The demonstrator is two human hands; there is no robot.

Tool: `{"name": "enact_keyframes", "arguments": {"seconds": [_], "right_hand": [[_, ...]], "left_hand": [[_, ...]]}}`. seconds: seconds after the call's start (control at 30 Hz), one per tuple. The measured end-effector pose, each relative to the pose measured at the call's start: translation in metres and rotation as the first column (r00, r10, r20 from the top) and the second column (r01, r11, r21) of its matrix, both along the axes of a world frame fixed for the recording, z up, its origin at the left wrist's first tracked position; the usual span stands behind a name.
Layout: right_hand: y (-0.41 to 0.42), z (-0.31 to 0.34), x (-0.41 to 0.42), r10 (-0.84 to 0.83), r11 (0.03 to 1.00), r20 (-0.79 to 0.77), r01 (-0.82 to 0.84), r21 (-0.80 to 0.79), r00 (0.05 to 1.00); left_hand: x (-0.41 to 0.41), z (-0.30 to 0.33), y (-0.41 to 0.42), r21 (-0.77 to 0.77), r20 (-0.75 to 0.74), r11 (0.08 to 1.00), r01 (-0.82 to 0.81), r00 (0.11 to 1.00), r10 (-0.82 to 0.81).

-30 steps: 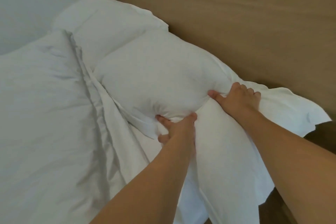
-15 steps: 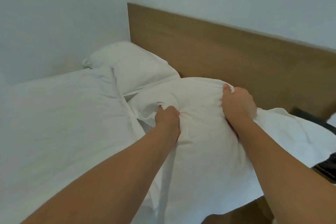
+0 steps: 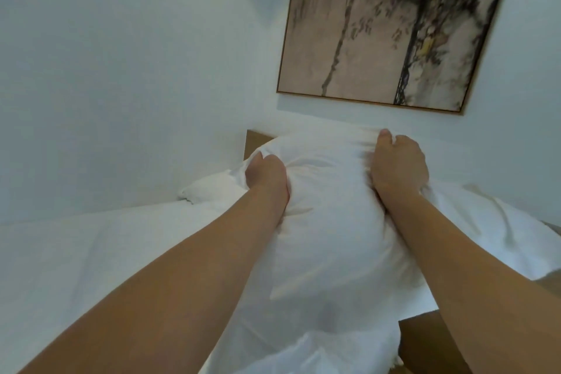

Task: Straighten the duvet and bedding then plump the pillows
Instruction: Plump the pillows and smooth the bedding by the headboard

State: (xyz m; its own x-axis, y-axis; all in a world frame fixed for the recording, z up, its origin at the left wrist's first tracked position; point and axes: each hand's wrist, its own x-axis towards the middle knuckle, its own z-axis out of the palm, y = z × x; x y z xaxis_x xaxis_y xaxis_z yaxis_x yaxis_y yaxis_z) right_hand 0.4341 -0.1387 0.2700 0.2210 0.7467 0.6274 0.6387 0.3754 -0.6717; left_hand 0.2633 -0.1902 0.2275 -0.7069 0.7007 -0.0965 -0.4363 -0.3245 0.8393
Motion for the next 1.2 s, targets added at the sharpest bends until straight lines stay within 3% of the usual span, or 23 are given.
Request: {"name": "enact_keyframes", "arguments": {"seconds": [0.27, 0.47, 0.6, 0.7, 0.77, 0.83, 0.9, 0.93, 1.0, 1.07, 1.2], "right_hand": [[-0.126, 0.022, -0.134, 0.181, 0.972, -0.045, -0.172, 0.161, 0.982], [-0.201, -0.006, -0.278, 0.381, 0.923, -0.114, -0.37, 0.107, 0.918], [-0.247, -0.052, -0.385, 0.464, 0.886, -0.096, -0.462, 0.042, 0.881], [-0.286, -0.104, -0.475, 0.544, 0.838, -0.051, -0.546, -0.025, 0.838], [-0.31, -0.151, -0.529, 0.592, 0.801, 0.009, -0.587, -0.117, 0.806], [-0.327, -0.208, -0.574, 0.664, 0.737, 0.082, -0.632, -0.238, 0.743], [-0.332, -0.279, -0.615, 0.755, 0.649, 0.258, -0.63, -0.426, 0.603], [-0.332, -0.319, -0.634, 0.796, 0.596, 0.305, -0.588, -0.547, 0.523], [-0.336, -0.393, -0.664, 0.876, 0.438, 0.216, -0.522, -0.732, 0.432], [-0.343, -0.453, -0.689, 0.896, 0.394, 0.171, -0.559, -0.729, 0.409], [-0.331, -0.523, -0.726, 0.818, 0.559, 0.241, -0.624, -0.546, 0.522]], "left_hand": [[-0.138, 0.01, -0.125, 0.101, -0.153, 0.95, -0.294, 0.939, 0.307], [-0.274, -0.014, -0.229, 0.088, -0.229, 0.853, -0.514, 0.823, 0.52], [-0.371, -0.053, -0.296, 0.066, -0.323, 0.751, -0.658, 0.698, 0.64], [-0.455, -0.104, -0.352, -0.054, -0.472, 0.604, -0.795, 0.554, 0.686], [-0.51, -0.143, -0.386, -0.124, -0.613, 0.505, -0.854, 0.466, 0.638], [-0.561, -0.188, -0.415, -0.243, -0.789, 0.387, -0.889, 0.414, 0.455], [-0.602, -0.235, -0.437, -0.507, -0.847, 0.197, -0.839, 0.528, 0.069], [-0.618, -0.26, -0.443, -0.627, -0.778, 0.096, -0.773, 0.618, -0.112], [-0.642, -0.316, -0.443, -0.745, -0.634, 0.011, -0.668, 0.702, -0.326], [-0.658, -0.374, -0.432, -0.69, -0.68, 0.042, -0.723, 0.627, -0.38], [-0.675, -0.436, -0.39, -0.388, -0.881, 0.047, -0.92, 0.356, -0.312]]}}
